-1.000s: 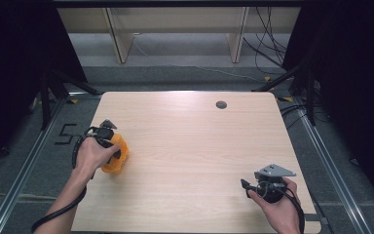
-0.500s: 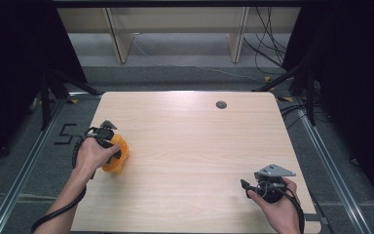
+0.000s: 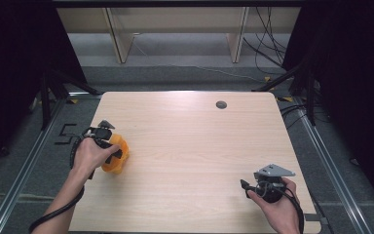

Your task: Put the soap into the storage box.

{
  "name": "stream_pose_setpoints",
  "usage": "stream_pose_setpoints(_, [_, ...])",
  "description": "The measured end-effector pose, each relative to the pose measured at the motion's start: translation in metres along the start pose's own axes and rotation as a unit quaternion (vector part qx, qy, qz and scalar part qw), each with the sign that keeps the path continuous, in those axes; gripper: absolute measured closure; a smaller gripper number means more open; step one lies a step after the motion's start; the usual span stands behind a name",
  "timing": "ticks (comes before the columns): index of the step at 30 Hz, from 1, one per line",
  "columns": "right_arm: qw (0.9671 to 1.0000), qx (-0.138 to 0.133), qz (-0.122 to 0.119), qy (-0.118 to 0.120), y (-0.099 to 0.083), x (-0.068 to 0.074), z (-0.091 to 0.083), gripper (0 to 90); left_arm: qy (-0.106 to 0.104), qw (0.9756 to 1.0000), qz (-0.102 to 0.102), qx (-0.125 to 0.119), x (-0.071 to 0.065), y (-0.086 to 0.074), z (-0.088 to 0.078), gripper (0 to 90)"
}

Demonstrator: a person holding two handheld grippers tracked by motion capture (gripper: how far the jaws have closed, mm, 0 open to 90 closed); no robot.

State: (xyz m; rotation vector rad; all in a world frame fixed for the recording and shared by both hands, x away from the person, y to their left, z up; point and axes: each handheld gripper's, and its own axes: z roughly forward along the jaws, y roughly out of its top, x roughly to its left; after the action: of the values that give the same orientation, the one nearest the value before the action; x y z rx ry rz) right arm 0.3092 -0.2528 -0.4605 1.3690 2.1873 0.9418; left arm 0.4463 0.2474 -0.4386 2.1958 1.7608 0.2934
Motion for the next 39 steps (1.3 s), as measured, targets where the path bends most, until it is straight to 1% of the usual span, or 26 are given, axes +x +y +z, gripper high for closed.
stream_pose_setpoints(1, [1.0,0.0,-0.002,-0.003,0.0,0.0,0.0,42.5,0.003,1.0,0.0,-0.006,0.0,0.0,-0.002,38.4])
stream_pose_setpoints(2, [1.0,0.0,-0.002,-0.003,0.0,0.0,-0.001,42.5,0.005,1.0,0.005,-0.007,0.001,0.0,-0.003,38.1])
stream_pose_setpoints(7, [1.0,-0.001,-0.002,-0.003,0.0,0.0,-0.001,42.5,0.003,0.9999,0.003,-0.011,0.003,-0.001,-0.007,36.4])
stream_pose_setpoints(8, [1.0,0.002,0.006,0.003,0.0,0.0,0.0,42.4,0.002,0.9999,0.001,-0.013,0.003,-0.001,-0.007,35.0])
stream_pose_setpoints(11, [1.0,0.002,0.007,0.001,-0.001,0.001,0.0,42.5,0.006,0.9999,0.005,-0.013,0.004,-0.003,-0.009,33.6])
stream_pose_setpoints(12, [1.0,0.001,0.0,-0.002,-0.001,0.0,-0.001,42.5,0.006,0.9998,0.01,-0.015,0.005,-0.004,-0.01,33.6])
stream_pose_setpoints(13, [1.0,0.001,0.006,0.001,-0.001,0.001,-0.001,42.5,0.007,0.9998,0.011,-0.016,0.005,-0.005,-0.011,32.8])
stream_pose_setpoints(15, [1.0,0.003,0.006,0.004,-0.001,0.002,0.0,42.4,0.012,0.9997,0.014,-0.013,0.005,-0.006,-0.014,30.5])
stream_pose_setpoints(16, [1.0,0.0,-0.006,0.002,-0.001,-0.001,0.0,42.4,0.015,0.9996,0.018,-0.016,0.005,-0.008,-0.015,30.5])
stream_pose_setpoints(17, [1.0,0.0,0.0,0.004,0.0,0.0,-0.001,42.4,0.014,0.9998,0.01,-0.014,0.004,-0.009,-0.017,29.9])
stream_pose_setpoints(18, [1.0,0.002,0.006,0.006,0.0,0.001,-0.001,42.4,0.019,0.9993,0.025,-0.019,0.006,-0.01,-0.018,29.2])
stream_pose_setpoints(19, [1.0,0.001,-0.003,0.003,-0.001,0.0,0.0,42.4,0.017,0.9994,0.024,-0.019,0.006,-0.011,-0.019,27.8])
stream_pose_setpoints(21, [1.0,0.001,-0.003,0.003,-0.001,-0.001,0.0,42.4,0.019,0.9994,0.023,-0.018,0.006,-0.012,-0.022,27.3])
stream_pose_setpoints(22, [1.0,0.002,0.003,0.004,-0.001,0.0,-0.001,42.4,0.018,0.9993,0.027,-0.021,0.006,-0.013,-0.023,26.8])
stream_pose_setpoints(25, [1.0,0.0,0.002,-0.002,0.0,0.0,-0.001,42.4,0.006,0.9993,0.027,-0.025,0.007,-0.015,-0.03,25.6])
stream_pose_setpoints(27, [1.0,0.0,0.002,-0.002,0.0,0.0,-0.001,42.4,0.004,0.9994,0.02,-0.028,0.006,-0.018,-0.033,24.7])
stream_pose_setpoints(28, [1.0,-0.002,0.003,-0.003,0.0,0.0,-0.001,42.4,0.007,0.999,0.029,-0.032,0.008,-0.019,-0.035,24.2])
stream_pose_setpoints(29, [1.0,-0.001,0.002,-0.003,0.0,0.0,-0.001,42.4,0.006,0.9988,0.031,-0.036,0.009,-0.02,-0.037,24.2])
stream_pose_setpoints(30, [1.0,-0.001,0.002,-0.003,0.0,0.0,-0.001,42.4,0.004,0.999,0.021,-0.038,0.008,-0.022,-0.039,23.8])
stream_pose_setpoints(31, [1.0,-0.002,0.0,-0.003,0.0,0.0,-0.001,42.4,0.001,0.999,0.02,-0.04,0.008,-0.024,-0.04,23.5])
stream_pose_setpoints(33, [1.0,0.0,0.005,-0.004,0.0,0.0,-0.002,42.4,-0.004,0.9984,0.035,-0.045,0.01,-0.027,-0.043,23.5])
stream_pose_setpoints(35, [1.0,-0.003,-0.007,-0.005,-0.001,-0.001,-0.001,42.4,-0.011,0.998,0.04,-0.048,0.01,-0.033,-0.046,23.5])
stream_pose_setpoints(36, [1.0,-0.003,-0.004,-0.004,-0.001,0.0,-0.002,42.4,-0.015,0.9974,0.043,-0.055,0.01,-0.039,-0.049,23.5])
stream_pose_setpoints(37, [1.0,-0.003,-0.004,-0.004,-0.001,0.0,-0.002,42.4,-0.015,0.9974,0.043,-0.055,0.01,-0.039,-0.049,23.5])
stream_pose_setpoints(38, [1.0,-0.001,0.004,-0.001,0.0,0.001,-0.002,42.4,-0.018,0.9966,0.047,-0.065,0.01,-0.043,-0.05,23.5])
stream_pose_setpoints(39, [1.0,0.0,0.005,-0.001,0.0,0.0,-0.002,42.4,-0.019,0.9967,0.049,-0.062,0.011,-0.046,-0.052,23.5])
